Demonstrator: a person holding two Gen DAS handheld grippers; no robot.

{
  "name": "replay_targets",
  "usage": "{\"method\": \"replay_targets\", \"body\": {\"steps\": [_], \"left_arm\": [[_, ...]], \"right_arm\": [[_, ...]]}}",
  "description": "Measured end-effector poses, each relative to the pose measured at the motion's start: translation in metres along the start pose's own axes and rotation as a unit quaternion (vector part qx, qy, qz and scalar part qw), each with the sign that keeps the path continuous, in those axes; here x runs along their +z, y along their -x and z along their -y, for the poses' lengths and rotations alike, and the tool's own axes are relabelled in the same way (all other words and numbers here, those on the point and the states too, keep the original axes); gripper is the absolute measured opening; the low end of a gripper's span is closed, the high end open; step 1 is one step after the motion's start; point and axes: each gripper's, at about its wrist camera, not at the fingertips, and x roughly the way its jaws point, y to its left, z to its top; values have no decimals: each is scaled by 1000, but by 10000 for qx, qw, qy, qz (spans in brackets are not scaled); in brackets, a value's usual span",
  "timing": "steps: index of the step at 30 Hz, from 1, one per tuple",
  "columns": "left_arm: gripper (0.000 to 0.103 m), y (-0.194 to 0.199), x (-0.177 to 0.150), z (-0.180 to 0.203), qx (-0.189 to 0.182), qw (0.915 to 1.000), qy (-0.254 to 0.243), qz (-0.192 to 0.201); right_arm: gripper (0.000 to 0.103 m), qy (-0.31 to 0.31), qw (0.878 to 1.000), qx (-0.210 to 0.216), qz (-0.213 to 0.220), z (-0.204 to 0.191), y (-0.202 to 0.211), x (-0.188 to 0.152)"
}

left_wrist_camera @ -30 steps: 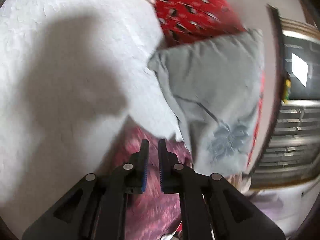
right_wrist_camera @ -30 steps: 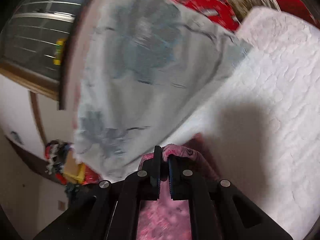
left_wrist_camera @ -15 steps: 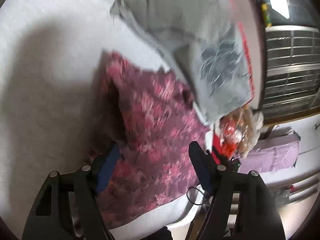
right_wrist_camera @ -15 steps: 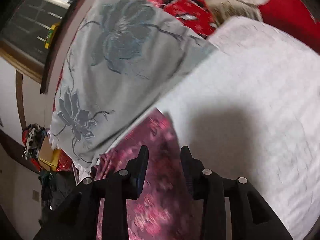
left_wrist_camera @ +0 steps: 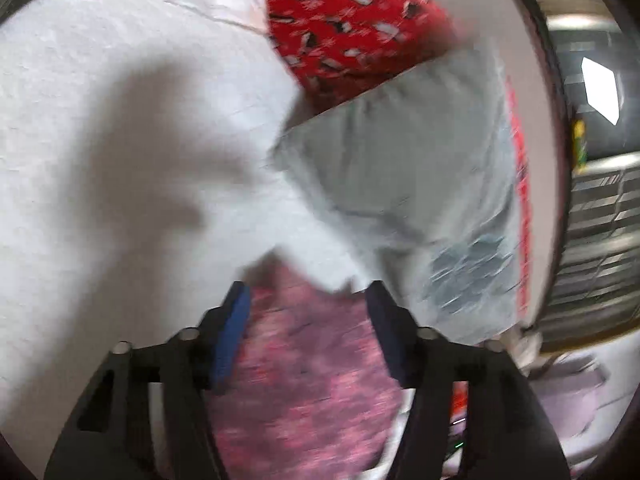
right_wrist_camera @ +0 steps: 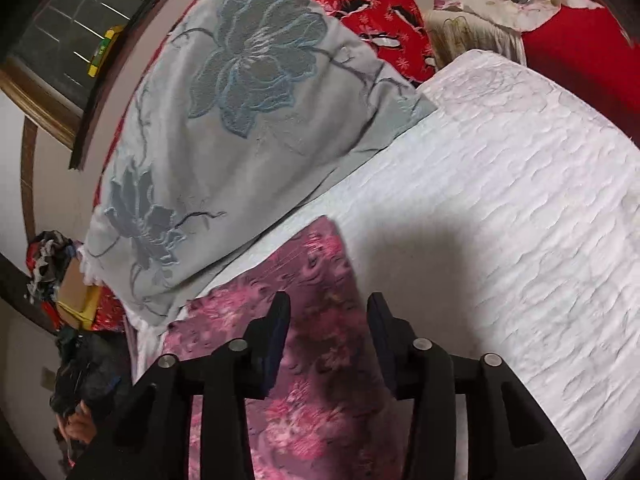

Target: Fold small clothes

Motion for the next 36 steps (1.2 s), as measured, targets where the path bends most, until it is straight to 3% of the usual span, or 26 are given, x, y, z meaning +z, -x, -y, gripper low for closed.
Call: {"method": "replay_targets", "body": {"steps": [6,7,8,9,12,14,15,17,19,20,23,26,29,32,34,35,36], "left_arm": [[65,-53,-32,-22,76,9935,-286,-1101],[65,-57,-37,-18,112,9923,-432,-1157],[62,-59,-42,-10,189,9912,-661,-1131],[50,-59,-47,2,386,9894,-1021,-963],[18,-62,-47,17,885,9832,-1493,-565],[15,-69,-41,10,1120,9834,-1343,-481],[14,-72,-38,6,1218,9838,-1235,-459],[13,-70,-31,-3,1091,9886,-926,-480],[13,-54,-31,-8,903,9919,-790,-416],[13,-45,-35,-5,846,9918,-887,-368],[14,-11,-67,4,623,9883,-1375,-202],[28,-10,-101,12,679,9814,-1788,-155],[30,-31,-132,4,1508,9623,-2217,-457],[35,-18,-150,2,1649,9554,-2432,-287],[41,-11,-156,-1,1613,9579,-2356,-312],[42,-9,-156,-5,1593,9601,-2272,-347],[42,-10,-156,-7,1617,9621,-2164,-384]], "right_arm": [[50,-140,9994,-214,-215,-15,-51,6],[46,13,9996,-167,-219,-24,-56,5],[20,270,9994,-79,-209,-35,-58,6],[5,498,9986,-65,-163,-45,-58,7],[4,849,9953,272,376,-65,-40,13],[4,743,9957,140,532,-59,-41,19],[4,689,9970,-61,354,-53,-51,20],[5,501,9944,-813,-458,-34,-81,16],[7,400,9972,-586,-237,-29,-67,11],[13,346,9986,-402,-10,-30,-48,8],[16,412,9988,246,133,-28,-10,-10],[50,494,9987,101,39,-14,7,-39],[51,394,9974,-329,-511,7,3,-61],[51,-44,9999,90,-136,23,38,-79],[57,-42,9999,45,-143,31,47,-93],[57,-7,9993,-103,-361,34,43,-101],[50,111,9986,-136,-504,33,39,-105]]}}
